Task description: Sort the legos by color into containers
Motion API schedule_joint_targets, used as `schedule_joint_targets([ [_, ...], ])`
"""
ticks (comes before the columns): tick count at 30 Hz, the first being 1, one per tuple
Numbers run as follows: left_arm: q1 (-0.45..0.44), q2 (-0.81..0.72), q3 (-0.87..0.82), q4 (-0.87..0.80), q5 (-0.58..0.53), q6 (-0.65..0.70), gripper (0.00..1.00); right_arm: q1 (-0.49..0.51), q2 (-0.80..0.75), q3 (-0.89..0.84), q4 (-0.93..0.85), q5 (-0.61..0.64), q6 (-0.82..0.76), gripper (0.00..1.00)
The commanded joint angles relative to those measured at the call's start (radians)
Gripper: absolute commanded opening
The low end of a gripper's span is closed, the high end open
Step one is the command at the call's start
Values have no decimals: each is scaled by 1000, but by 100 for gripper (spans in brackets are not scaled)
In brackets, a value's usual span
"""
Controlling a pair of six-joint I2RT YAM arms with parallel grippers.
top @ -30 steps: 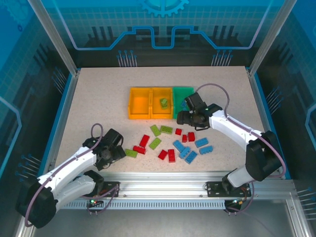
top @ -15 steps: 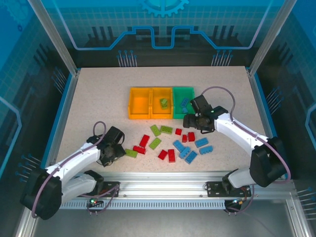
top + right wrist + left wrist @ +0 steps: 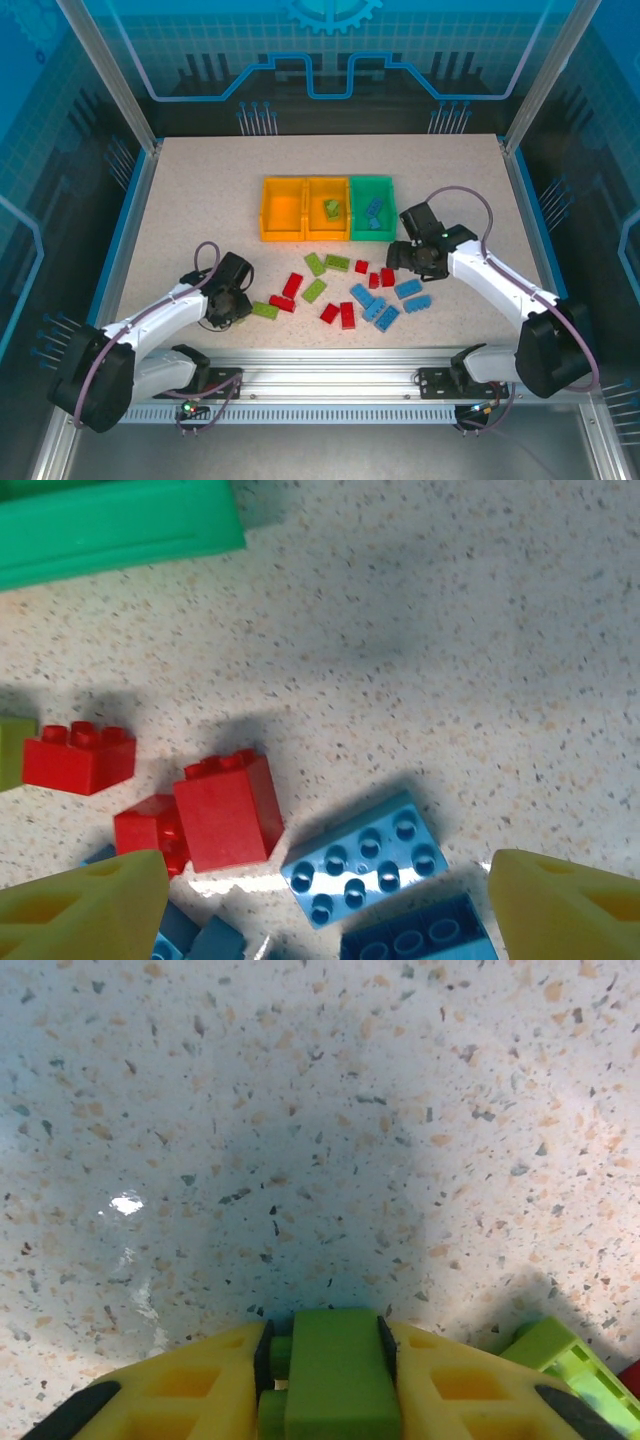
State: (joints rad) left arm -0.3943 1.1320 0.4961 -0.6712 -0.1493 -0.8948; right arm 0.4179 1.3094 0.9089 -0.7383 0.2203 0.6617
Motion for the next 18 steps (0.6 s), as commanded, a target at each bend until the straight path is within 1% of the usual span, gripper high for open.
schedule_joint_targets([
  [1, 11, -15, 43, -3, -7, 38, 31, -14, -25, -24, -35, -22, 18, 85],
  [5, 14, -15, 117, -21, -25, 81, 31, -16, -55, -67, -41, -29, 33, 85],
  [10, 19, 42, 284, -19, -35, 166, 31, -26, -78, -103, -42, -35, 52, 85],
  [15, 18, 199, 507, 22, -13, 265, 30, -32, -62, -122, -51, -51, 54, 85],
  [18, 19, 307, 639, 48, 21, 318, 30, -34, -73, -133, -76, -48, 67, 85],
])
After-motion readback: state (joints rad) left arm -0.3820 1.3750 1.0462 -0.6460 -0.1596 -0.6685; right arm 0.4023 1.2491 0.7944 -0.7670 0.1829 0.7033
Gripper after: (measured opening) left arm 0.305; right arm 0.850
